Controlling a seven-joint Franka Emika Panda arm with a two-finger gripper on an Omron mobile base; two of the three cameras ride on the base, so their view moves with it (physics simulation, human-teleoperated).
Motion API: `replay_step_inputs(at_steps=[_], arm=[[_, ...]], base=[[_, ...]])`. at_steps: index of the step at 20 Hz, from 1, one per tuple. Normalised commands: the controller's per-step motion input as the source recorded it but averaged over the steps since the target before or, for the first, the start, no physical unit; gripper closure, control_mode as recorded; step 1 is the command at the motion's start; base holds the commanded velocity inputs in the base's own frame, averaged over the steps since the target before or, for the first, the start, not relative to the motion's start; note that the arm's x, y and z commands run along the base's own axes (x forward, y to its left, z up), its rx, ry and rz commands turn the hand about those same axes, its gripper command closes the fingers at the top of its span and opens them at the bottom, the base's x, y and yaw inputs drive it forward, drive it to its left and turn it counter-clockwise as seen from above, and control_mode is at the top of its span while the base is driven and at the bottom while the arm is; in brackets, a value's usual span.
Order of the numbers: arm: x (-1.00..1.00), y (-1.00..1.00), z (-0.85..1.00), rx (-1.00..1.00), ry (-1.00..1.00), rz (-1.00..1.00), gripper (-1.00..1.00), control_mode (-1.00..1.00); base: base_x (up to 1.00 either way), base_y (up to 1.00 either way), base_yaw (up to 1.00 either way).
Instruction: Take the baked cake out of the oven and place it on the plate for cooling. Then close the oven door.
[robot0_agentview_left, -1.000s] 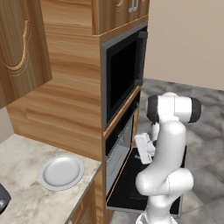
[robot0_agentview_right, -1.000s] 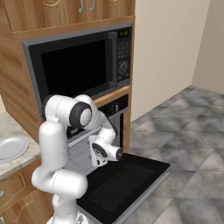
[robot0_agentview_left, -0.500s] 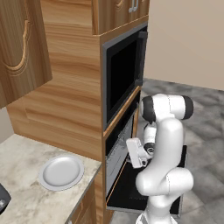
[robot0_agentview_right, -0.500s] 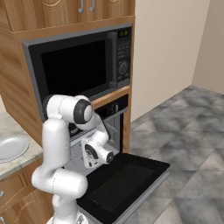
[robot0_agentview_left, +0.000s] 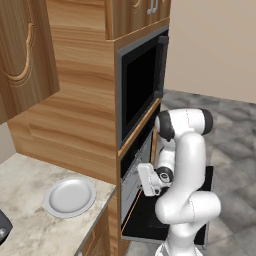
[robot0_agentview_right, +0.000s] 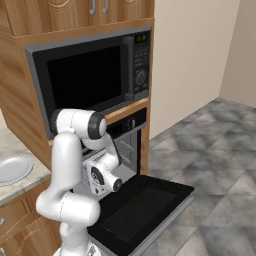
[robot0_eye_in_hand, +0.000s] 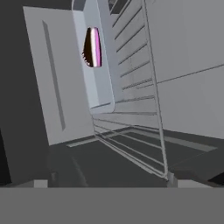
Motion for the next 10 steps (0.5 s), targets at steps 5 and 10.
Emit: replay_step_inputs(at_steps=[5, 10], arm=[[0.26, 0.17, -0.17, 0.0, -0.08, 0.0, -1.0, -1.0], [0.29, 0.11, -0.23, 0.0, -0.03, 0.0, -1.0, -1.0]], base=[[0.0, 0.0, 0.0], [0.0, 0.0, 0.0]])
